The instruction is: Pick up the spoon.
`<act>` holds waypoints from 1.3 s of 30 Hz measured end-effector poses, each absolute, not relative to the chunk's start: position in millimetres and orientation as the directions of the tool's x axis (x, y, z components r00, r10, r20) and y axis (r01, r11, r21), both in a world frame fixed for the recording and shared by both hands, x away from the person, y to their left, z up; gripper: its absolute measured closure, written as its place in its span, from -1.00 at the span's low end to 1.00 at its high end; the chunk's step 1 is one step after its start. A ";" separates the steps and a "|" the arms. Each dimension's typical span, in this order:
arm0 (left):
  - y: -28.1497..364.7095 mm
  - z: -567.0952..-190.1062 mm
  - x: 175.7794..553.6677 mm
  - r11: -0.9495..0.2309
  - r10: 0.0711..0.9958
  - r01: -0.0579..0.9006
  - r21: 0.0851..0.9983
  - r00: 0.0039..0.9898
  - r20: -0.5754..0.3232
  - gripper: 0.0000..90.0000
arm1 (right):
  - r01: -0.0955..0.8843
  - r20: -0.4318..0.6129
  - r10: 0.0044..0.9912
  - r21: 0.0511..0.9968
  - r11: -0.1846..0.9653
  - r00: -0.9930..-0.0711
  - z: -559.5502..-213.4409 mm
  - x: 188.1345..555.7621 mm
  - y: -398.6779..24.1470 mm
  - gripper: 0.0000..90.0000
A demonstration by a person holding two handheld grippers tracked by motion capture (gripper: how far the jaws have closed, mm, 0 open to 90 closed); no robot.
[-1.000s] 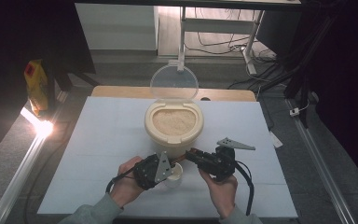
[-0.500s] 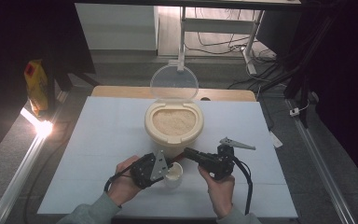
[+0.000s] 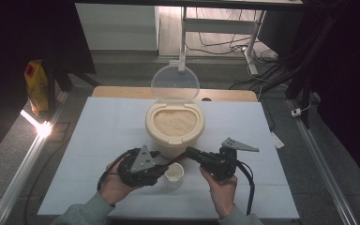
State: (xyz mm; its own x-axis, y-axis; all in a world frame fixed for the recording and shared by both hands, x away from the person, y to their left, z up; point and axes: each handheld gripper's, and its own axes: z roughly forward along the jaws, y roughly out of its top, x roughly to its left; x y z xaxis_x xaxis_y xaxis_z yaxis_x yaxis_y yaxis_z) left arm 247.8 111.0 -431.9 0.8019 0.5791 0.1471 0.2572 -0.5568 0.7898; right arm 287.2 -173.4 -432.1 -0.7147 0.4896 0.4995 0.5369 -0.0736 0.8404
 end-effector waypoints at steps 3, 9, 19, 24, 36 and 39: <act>132.6 -436.5 248.8 -0.507 0.618 0.305 0.807 0.780 0.094 -0.14 | 0.523 0.487 0.490 0.849 -0.072 -0.723 -430.4 287.2 -175.7 0.85; 167.1 -446.8 247.2 -0.432 0.677 0.363 0.826 0.735 0.032 -0.23 | 0.501 0.471 0.485 0.862 -0.077 -0.737 -427.0 287.0 -180.0 0.85; 201.3 -471.8 244.7 -0.365 0.735 0.437 0.822 0.677 -0.033 -0.34 | 0.448 0.427 0.499 0.890 -0.085 -0.754 -414.2 284.7 -192.0 0.85; 210.0 -478.7 244.3 -0.348 0.755 0.462 0.815 0.654 -0.048 -0.36 | 0.426 0.407 0.510 0.901 -0.086 -0.758 -408.6 284.8 -198.6 0.85; 210.8 -489.1 245.1 -0.368 0.764 0.494 0.788 0.644 -0.047 -0.38 | 0.399 0.399 0.506 0.910 -0.115 -0.765 -396.6 283.6 -211.6 0.85; 211.8 -489.3 245.0 -0.367 0.765 0.494 0.788 0.643 -0.047 -0.39 | 0.398 0.403 0.504 0.909 -0.123 -0.764 -393.6 283.2 -213.9 0.85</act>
